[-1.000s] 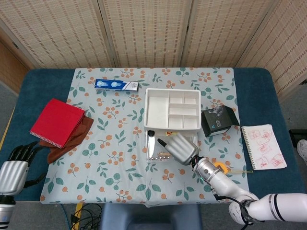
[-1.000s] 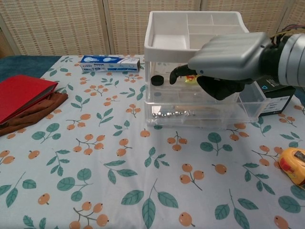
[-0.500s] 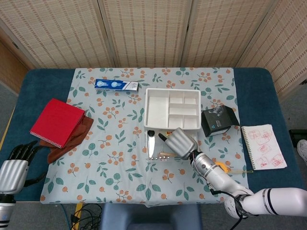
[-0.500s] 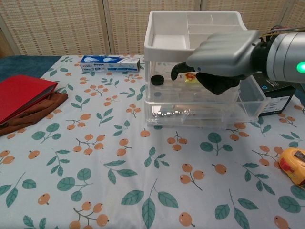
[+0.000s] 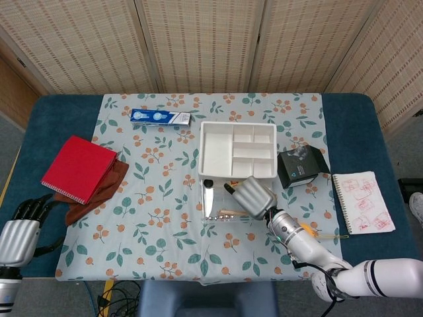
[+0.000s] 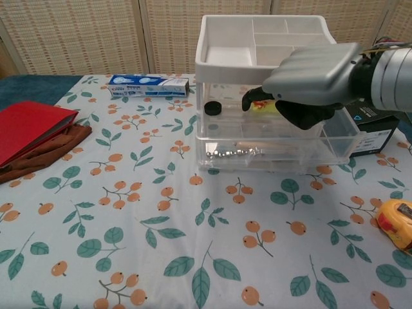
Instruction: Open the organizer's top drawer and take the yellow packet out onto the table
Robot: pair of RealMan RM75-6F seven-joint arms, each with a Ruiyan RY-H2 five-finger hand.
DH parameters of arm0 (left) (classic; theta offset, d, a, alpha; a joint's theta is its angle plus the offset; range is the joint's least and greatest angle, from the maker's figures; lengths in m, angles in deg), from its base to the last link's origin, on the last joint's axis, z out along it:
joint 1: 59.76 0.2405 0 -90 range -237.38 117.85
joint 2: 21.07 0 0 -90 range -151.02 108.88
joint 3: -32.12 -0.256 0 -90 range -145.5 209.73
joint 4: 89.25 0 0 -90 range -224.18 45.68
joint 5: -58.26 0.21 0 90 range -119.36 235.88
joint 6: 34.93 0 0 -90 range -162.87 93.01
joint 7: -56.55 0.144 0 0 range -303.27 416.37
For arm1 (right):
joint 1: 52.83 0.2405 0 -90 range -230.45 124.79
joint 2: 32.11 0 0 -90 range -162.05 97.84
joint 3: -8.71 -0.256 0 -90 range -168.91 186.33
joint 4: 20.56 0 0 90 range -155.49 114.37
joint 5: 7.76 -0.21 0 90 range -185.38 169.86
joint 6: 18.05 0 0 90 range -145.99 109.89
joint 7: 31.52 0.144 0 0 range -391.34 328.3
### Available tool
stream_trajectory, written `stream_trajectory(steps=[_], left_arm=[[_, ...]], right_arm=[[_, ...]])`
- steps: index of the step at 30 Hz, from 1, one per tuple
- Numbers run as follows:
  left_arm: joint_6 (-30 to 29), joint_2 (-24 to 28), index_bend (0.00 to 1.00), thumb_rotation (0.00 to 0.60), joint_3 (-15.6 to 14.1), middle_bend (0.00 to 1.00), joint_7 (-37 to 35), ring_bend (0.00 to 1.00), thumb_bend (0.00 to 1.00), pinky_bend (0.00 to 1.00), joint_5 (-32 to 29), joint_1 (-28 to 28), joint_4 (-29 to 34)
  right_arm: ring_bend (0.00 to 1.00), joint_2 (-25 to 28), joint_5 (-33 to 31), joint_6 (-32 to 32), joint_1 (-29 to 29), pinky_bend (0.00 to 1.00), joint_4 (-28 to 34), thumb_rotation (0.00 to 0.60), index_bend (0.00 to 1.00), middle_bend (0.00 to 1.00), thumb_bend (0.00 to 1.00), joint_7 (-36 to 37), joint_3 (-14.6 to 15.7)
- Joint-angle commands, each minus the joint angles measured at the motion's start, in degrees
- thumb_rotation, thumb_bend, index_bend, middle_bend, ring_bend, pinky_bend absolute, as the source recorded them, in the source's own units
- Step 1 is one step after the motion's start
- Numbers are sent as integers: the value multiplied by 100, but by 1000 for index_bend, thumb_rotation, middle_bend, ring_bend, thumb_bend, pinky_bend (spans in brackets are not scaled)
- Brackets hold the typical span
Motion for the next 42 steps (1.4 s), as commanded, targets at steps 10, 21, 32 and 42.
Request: stream_trajectory(steps=[10, 21, 32, 42], left_arm=[[27, -23, 198, 600, -5, 133, -37, 149, 175, 126, -28, 0, -61], [18, -12, 198, 600, -6, 133, -24, 149, 175, 126, -4, -6, -18], [32, -6, 198, 600, -7, 133, -37, 149, 175, 126, -13, -8, -21], [26, 1, 198, 600, -11, 133, -53, 149, 175, 126, -9, -4, -15]], right_arm=[[1000, 537, 296, 242, -258, 1000, 589, 600, 138, 981, 1000, 115, 438], [1000, 527, 458, 428, -319, 1000, 438, 600, 138, 979, 1000, 146, 316], [1000, 524, 64, 596, -280, 1000, 495, 600, 138, 979, 1000, -325, 374], [1000, 504, -219, 520, -182, 1000, 583, 600, 138, 978, 1000, -471, 425]])
